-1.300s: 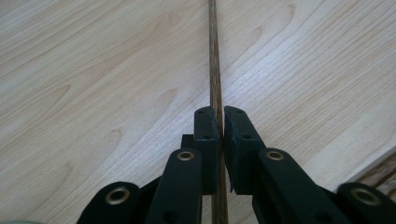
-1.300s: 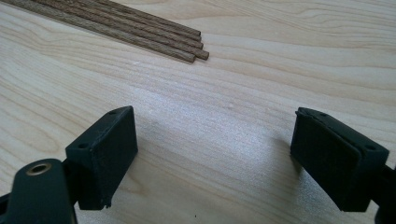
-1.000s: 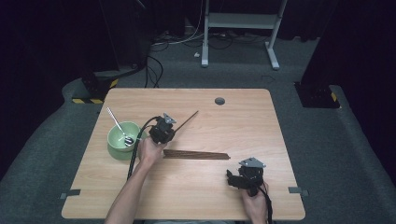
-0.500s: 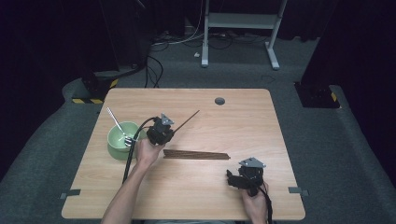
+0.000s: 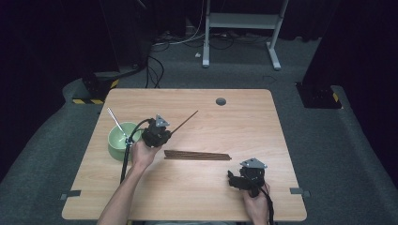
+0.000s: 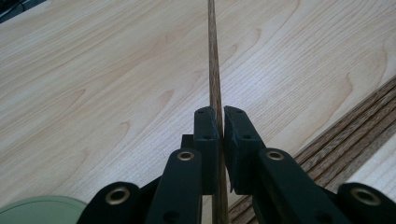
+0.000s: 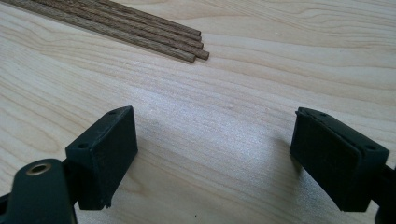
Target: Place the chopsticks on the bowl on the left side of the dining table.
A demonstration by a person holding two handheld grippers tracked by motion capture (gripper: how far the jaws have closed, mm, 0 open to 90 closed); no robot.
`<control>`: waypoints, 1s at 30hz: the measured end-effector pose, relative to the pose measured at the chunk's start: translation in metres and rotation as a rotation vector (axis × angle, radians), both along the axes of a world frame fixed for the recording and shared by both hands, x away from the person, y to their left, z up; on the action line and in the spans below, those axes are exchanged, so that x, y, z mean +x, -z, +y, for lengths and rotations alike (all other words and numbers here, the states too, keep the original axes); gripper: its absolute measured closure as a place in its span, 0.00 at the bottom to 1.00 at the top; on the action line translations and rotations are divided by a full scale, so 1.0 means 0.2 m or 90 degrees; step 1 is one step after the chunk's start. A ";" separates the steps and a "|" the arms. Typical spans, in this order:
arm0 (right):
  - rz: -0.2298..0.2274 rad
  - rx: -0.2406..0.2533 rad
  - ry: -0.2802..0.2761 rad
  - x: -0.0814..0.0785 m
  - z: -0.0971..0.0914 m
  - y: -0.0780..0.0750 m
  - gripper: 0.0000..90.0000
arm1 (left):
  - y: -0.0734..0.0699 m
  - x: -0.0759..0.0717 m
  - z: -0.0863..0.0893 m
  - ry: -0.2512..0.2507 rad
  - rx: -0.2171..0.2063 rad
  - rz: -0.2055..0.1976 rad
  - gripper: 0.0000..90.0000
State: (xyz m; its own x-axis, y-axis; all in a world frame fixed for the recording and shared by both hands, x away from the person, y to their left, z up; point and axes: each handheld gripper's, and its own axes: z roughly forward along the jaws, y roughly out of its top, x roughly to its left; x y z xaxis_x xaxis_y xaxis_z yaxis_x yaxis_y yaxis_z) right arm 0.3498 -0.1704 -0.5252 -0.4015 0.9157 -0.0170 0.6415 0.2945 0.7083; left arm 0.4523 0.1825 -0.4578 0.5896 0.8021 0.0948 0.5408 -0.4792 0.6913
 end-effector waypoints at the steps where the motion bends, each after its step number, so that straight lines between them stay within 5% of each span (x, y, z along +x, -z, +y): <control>1: 0.000 0.000 0.000 0.00 0.00 0.00 0.16 | 0.00 0.00 0.00 0.001 -0.003 0.001 0.93; 30: 0.000 0.000 0.000 0.00 0.00 0.00 0.16 | -0.10 -0.10 0.09 0.015 -0.028 -0.026 0.93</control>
State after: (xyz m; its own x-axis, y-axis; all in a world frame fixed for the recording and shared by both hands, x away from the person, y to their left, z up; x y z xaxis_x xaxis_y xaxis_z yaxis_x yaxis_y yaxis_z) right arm 0.3498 -0.1704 -0.5252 -0.4012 0.9159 -0.0170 0.6419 0.2943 0.7081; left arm 0.4320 0.2004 -0.4378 0.6040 0.7924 0.0849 0.5004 -0.4600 0.7335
